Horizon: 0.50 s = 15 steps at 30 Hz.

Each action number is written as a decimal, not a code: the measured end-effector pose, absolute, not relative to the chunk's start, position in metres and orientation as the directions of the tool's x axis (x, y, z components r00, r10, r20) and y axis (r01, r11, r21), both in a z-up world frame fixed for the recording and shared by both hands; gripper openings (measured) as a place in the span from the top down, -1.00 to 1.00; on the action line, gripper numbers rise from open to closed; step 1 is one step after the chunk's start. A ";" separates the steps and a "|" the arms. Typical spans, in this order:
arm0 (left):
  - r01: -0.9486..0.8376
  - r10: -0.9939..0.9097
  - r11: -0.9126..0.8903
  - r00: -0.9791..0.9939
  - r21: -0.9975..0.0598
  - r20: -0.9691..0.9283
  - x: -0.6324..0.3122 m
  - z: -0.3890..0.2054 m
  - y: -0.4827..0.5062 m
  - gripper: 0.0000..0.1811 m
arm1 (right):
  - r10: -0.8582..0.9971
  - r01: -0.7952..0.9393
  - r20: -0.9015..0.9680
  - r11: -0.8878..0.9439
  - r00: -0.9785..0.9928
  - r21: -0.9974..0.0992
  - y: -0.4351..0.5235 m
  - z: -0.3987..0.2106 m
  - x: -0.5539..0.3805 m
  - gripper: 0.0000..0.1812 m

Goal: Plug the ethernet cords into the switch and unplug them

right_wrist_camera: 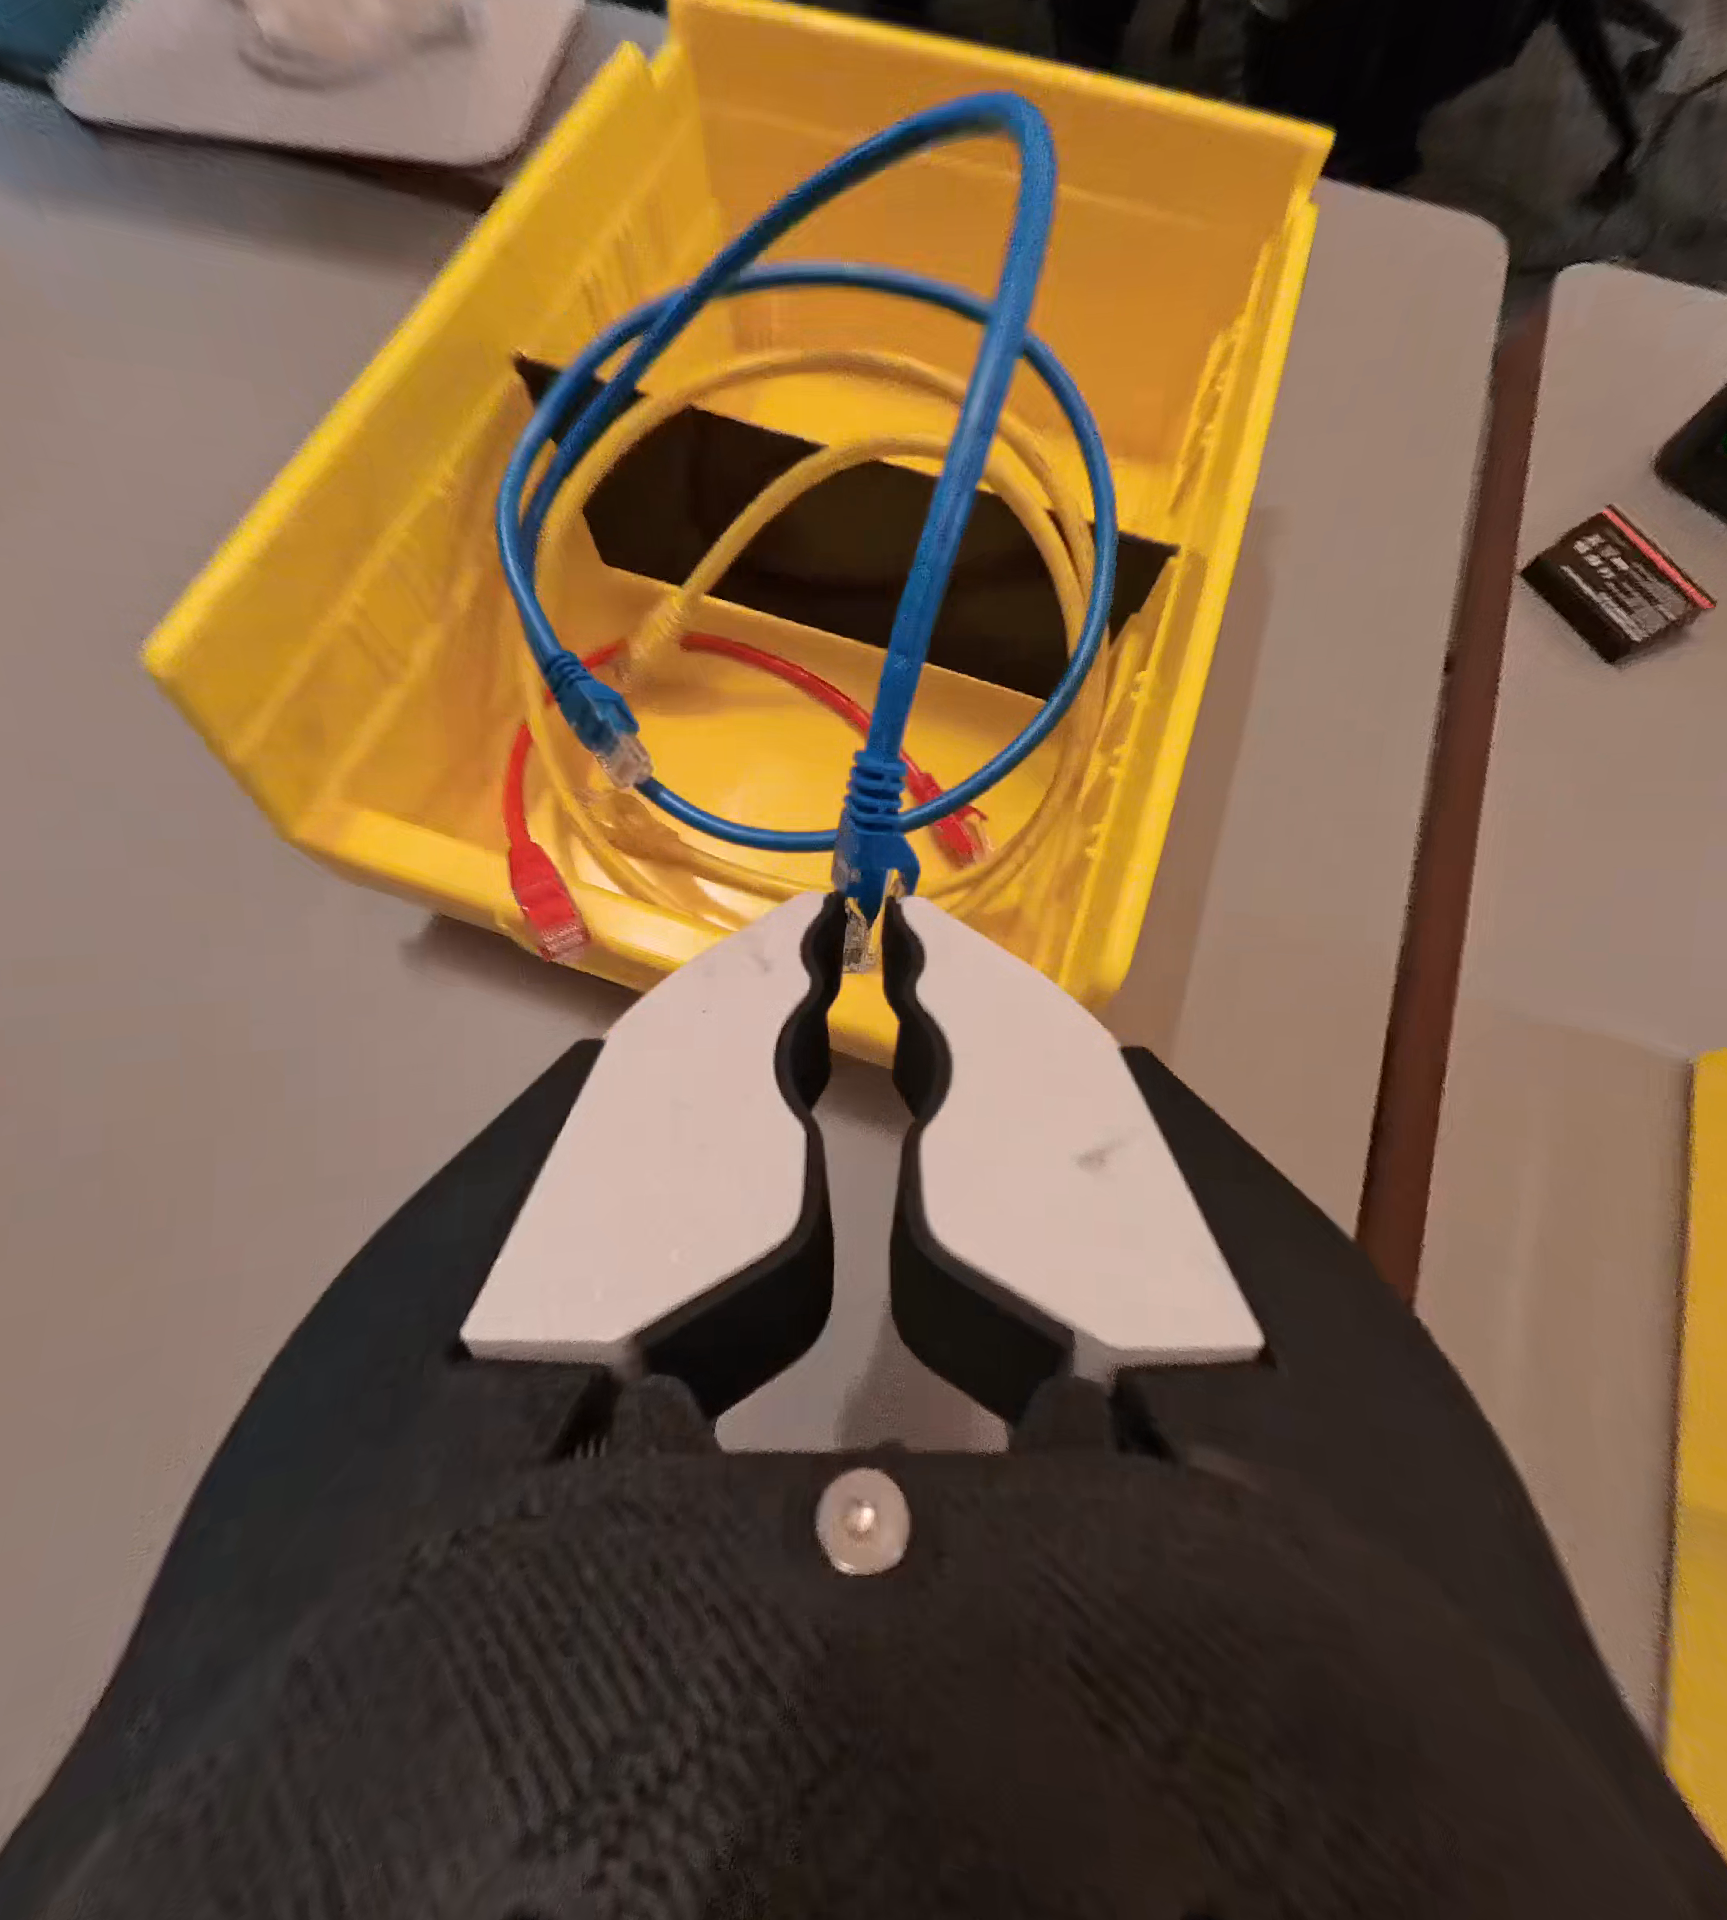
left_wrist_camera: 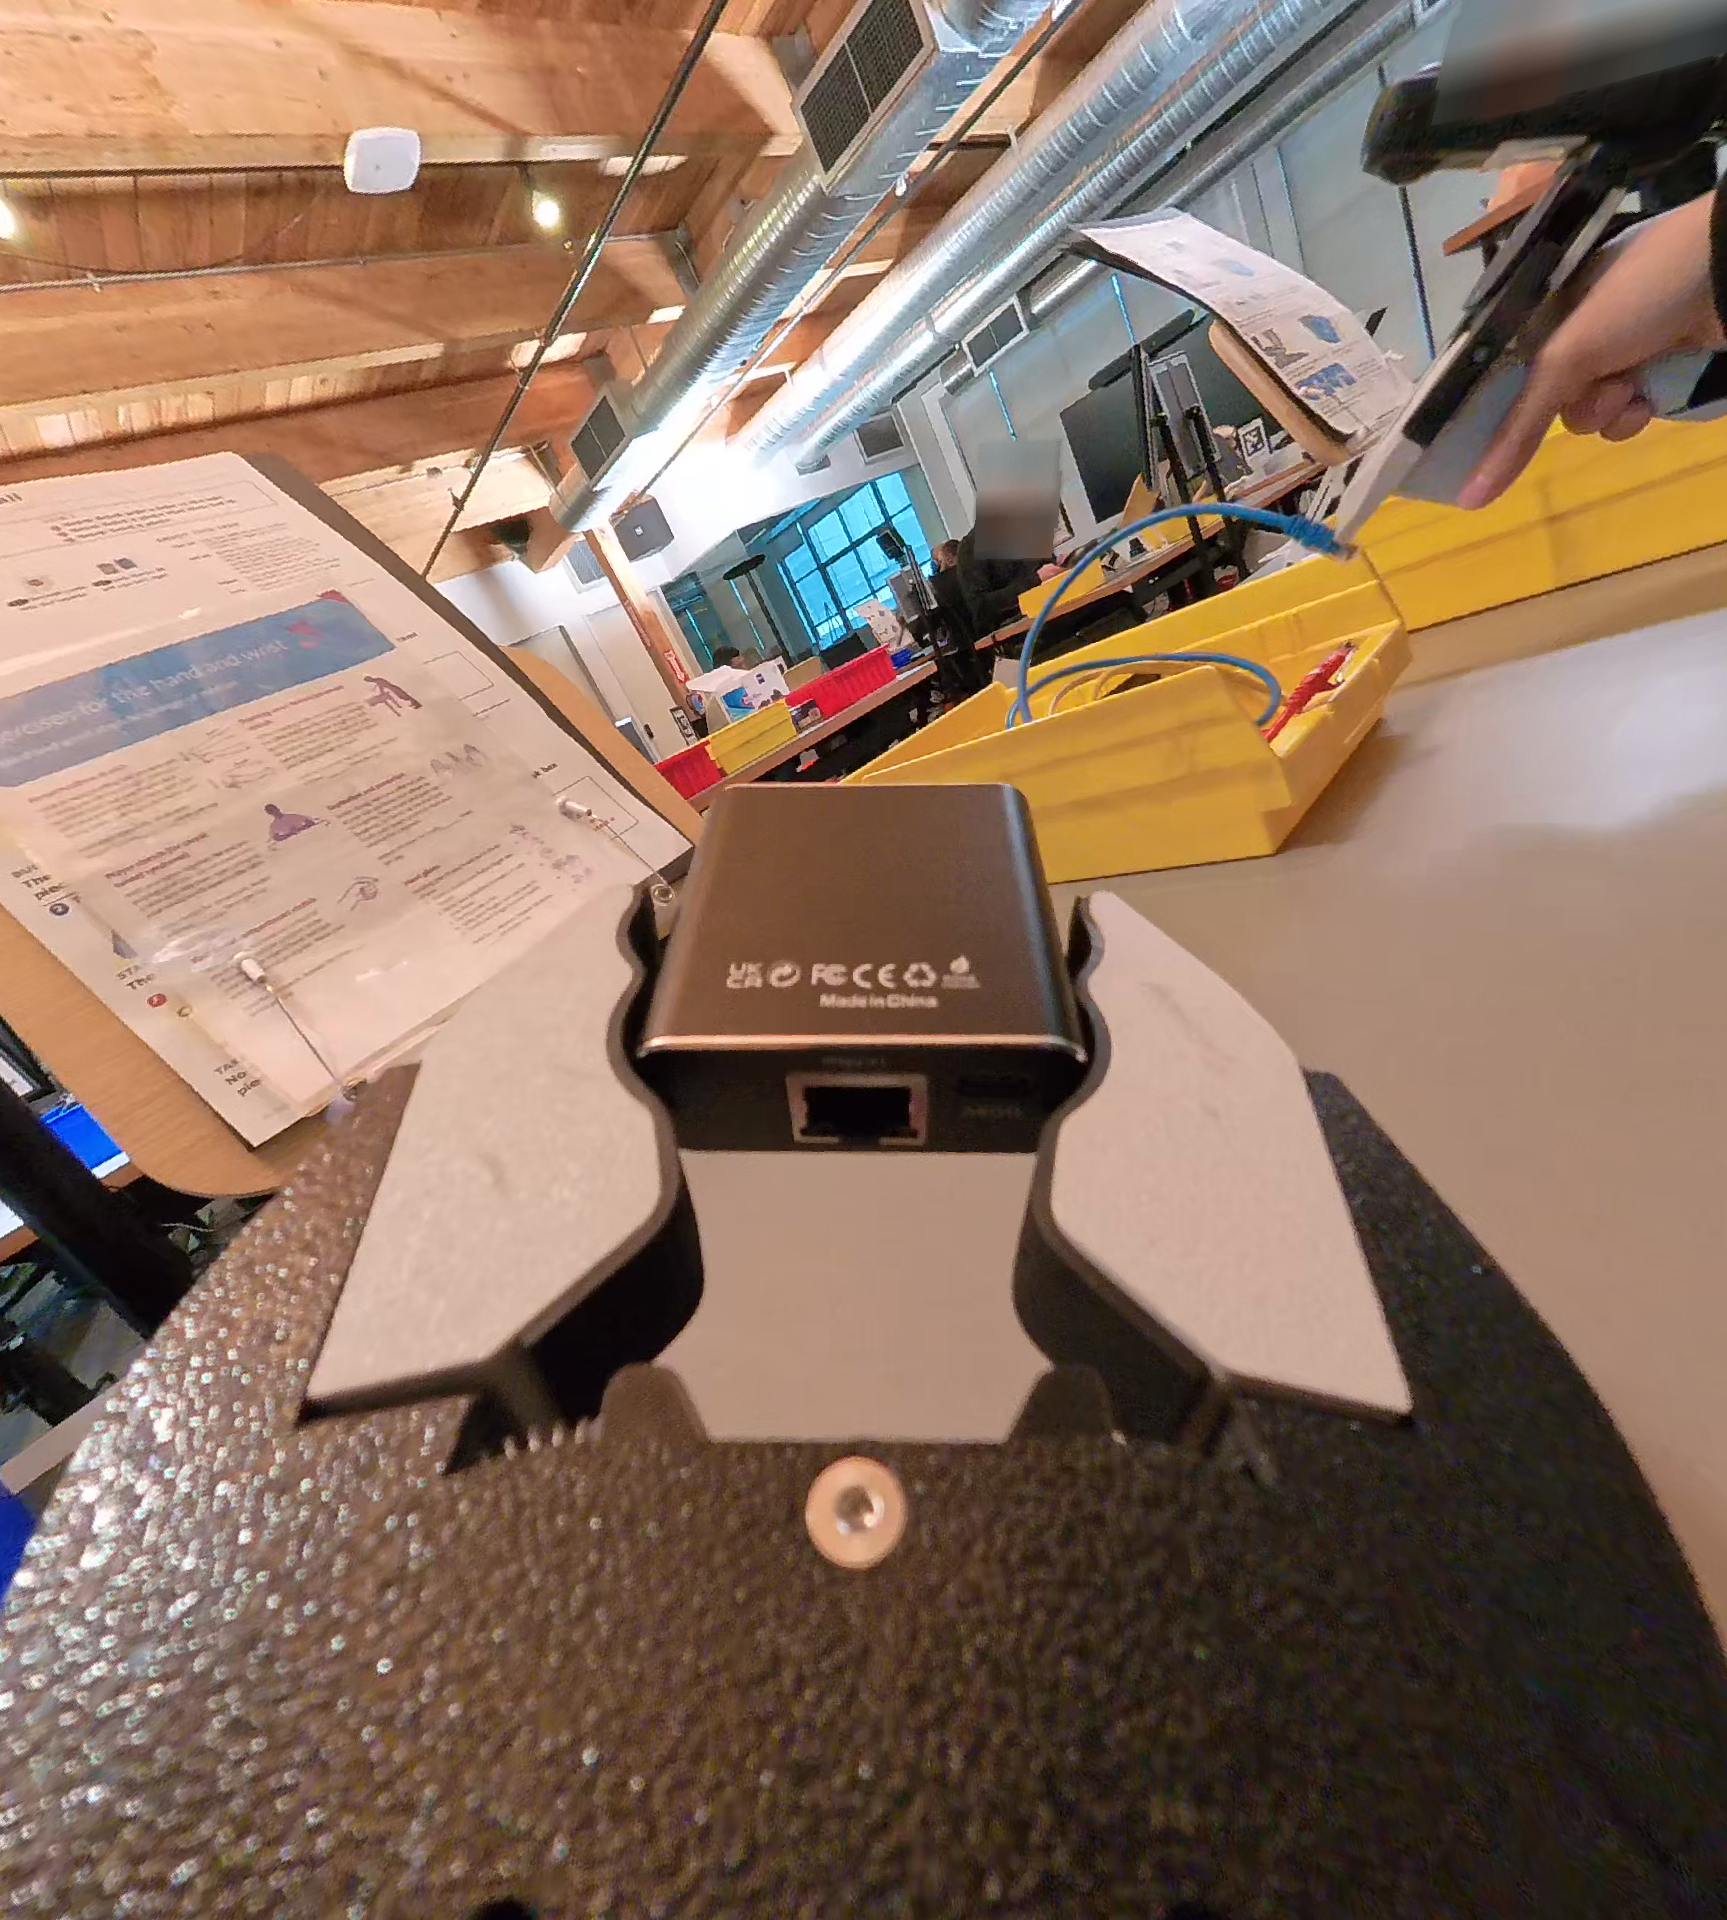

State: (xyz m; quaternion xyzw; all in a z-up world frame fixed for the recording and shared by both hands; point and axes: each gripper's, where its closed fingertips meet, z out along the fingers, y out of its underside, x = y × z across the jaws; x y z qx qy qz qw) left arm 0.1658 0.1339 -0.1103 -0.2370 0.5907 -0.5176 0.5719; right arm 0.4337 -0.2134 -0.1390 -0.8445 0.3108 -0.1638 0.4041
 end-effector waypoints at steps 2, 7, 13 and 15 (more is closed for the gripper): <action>0.312 -0.871 0.354 -0.234 -0.882 -0.433 0.166 -0.111 0.133 0.18 | -0.658 -0.392 0.046 -0.502 0.752 -0.771 -0.208 -0.143 0.434 0.92; 0.308 -0.868 0.357 -0.241 -0.882 -0.435 0.166 -0.112 0.132 0.18 | -0.689 -0.451 0.116 -0.582 0.716 -0.677 -0.205 -0.165 0.445 0.92; 0.307 -0.867 0.351 -0.251 -0.885 -0.431 0.165 -0.112 0.132 0.18 | -0.732 -0.480 0.211 -0.608 0.648 -0.633 -0.208 -0.172 0.445 0.37; 0.309 -0.860 0.347 -0.272 -0.886 -0.432 0.164 -0.113 0.129 0.18 | -0.707 -0.431 0.095 -0.526 0.701 -0.733 -0.176 -0.151 0.422 0.29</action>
